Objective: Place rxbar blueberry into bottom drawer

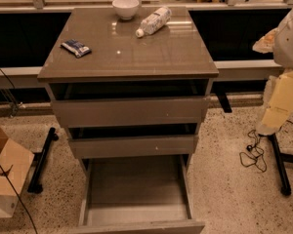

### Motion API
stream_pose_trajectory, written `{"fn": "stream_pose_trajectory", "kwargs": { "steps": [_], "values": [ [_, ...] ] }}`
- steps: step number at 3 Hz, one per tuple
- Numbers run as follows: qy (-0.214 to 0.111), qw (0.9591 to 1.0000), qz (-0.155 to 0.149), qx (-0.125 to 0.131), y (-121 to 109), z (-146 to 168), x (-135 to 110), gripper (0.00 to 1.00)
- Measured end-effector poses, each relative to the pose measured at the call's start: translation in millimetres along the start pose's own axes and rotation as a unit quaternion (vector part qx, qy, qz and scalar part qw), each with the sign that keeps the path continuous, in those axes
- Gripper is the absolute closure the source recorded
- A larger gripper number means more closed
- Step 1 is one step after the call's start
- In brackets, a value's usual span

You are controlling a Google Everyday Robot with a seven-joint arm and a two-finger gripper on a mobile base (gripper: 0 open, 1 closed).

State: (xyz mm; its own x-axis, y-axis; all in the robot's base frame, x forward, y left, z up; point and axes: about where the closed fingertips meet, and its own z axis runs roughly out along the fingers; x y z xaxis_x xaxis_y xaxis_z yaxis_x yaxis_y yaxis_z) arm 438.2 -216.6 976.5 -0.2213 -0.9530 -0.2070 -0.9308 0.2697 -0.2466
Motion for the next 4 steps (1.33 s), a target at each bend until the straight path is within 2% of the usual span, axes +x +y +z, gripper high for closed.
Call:
{"fn": "stream_pose_trajectory", "kwargs": {
  "steps": [1, 2, 3, 4],
  "values": [
    [0.000, 1.0000, 0.000, 0.001, 0, 0, 0, 0.00],
    [-0.036, 0.9993, -0.004, 0.013, -13, 3, -27, 0.00],
    [-0.091, 0.9949, -0.036, 0.025, -30, 11, -83, 0.00],
    [-0.134, 0.9882, -0.069, 0.023, -46, 22, -139, 0.00]
  ]
}}
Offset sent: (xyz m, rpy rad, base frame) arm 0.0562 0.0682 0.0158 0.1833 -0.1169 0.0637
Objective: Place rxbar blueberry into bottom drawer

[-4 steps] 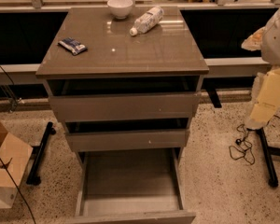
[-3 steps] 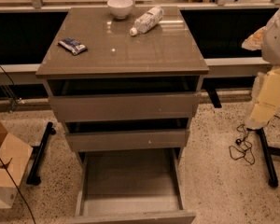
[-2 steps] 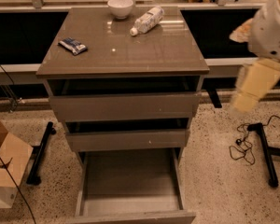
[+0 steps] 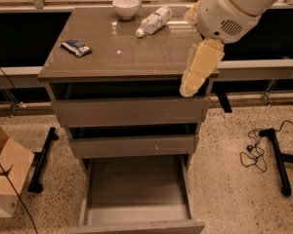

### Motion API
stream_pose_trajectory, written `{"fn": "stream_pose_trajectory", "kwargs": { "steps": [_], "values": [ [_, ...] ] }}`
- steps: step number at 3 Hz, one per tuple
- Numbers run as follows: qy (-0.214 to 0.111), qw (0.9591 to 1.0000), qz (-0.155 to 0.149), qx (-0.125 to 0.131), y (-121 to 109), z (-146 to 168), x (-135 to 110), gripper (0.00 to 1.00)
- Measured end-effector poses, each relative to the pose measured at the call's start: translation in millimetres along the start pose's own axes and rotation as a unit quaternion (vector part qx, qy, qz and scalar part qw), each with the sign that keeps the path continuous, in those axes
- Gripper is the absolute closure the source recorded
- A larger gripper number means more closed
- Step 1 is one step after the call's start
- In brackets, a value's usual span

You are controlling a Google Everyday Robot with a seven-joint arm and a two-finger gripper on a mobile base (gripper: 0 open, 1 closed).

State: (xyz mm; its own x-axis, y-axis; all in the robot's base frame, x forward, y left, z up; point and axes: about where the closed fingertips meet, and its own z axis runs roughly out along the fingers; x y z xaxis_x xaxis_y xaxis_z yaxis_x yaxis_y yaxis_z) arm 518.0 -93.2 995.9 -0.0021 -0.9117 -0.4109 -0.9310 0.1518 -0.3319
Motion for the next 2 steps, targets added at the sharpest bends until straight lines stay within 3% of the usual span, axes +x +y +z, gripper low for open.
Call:
{"fn": "stream_pose_trajectory", "kwargs": {
  "steps": [2],
  "values": [
    [-0.046, 0.9981, -0.036, -0.018, -56, 64, -71, 0.00]
  ]
}}
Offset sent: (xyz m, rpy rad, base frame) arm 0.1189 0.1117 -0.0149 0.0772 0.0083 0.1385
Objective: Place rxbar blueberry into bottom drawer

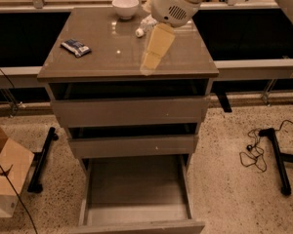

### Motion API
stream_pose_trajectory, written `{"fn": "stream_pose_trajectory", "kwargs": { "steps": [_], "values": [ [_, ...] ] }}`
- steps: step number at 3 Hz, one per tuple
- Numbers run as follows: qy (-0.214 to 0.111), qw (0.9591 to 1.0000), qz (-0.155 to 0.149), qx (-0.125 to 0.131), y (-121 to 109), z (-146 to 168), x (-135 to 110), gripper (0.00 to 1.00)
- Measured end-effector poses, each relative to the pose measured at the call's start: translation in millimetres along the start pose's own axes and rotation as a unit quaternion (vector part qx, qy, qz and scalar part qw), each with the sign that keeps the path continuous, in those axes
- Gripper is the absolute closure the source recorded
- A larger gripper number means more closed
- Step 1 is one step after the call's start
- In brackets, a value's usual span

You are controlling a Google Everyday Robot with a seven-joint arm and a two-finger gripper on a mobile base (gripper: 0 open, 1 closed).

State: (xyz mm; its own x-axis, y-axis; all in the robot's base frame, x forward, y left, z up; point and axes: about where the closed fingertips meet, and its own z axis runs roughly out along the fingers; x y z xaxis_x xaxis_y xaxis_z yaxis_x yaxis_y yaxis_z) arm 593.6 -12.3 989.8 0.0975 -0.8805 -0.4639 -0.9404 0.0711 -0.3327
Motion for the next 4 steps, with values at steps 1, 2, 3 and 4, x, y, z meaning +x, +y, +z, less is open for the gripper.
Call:
{"fn": "stream_pose_trajectory", "kwargs": {
  "steps": [1, 2, 3, 4],
  "values": [
    [0.000, 1.0000, 0.000, 0.000, 0, 0, 0, 0.00],
    [0.002, 0.9999, 0.007, 0.009, -4, 12, -5, 0.00],
    [-0.018, 0.9995, 0.017, 0.022, -24, 43, -17, 0.00],
    [-0.047, 0.9984, 0.026, 0.017, -55, 97, -32, 0.00]
  ]
}}
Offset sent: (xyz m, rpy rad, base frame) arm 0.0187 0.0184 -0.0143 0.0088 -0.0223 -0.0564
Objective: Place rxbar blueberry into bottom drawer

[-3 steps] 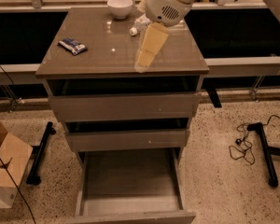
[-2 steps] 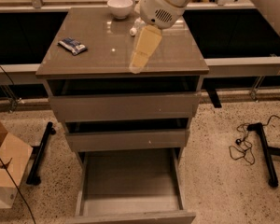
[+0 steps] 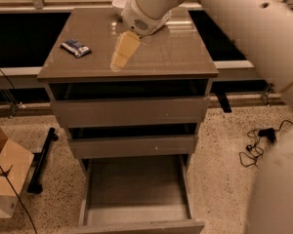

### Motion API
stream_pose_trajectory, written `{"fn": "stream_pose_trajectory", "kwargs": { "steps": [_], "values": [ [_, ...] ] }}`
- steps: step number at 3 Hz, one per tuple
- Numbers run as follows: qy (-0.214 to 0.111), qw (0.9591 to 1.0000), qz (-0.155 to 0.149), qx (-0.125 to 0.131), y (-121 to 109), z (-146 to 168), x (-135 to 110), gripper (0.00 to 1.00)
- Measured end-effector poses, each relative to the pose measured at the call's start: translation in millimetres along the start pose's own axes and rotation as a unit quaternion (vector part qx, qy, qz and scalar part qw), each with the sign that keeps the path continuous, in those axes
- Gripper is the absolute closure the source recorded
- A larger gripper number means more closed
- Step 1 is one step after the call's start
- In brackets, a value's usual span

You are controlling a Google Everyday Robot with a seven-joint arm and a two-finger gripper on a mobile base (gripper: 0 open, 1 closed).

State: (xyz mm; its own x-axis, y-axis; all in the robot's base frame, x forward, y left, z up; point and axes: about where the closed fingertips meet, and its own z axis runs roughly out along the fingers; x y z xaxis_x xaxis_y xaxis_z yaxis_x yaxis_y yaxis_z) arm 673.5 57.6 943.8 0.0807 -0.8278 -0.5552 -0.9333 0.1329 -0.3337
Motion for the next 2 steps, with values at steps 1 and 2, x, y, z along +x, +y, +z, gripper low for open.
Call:
{"fn": "stream_pose_trajectory", "kwargs": {
  "steps": [1, 2],
  "values": [
    [-0.028, 0.9994, 0.011, -0.014, -17, 40, -6, 0.00],
    [-0.067, 0.9958, 0.042, -0.046, -37, 97, -7, 0.00]
  ]
}}
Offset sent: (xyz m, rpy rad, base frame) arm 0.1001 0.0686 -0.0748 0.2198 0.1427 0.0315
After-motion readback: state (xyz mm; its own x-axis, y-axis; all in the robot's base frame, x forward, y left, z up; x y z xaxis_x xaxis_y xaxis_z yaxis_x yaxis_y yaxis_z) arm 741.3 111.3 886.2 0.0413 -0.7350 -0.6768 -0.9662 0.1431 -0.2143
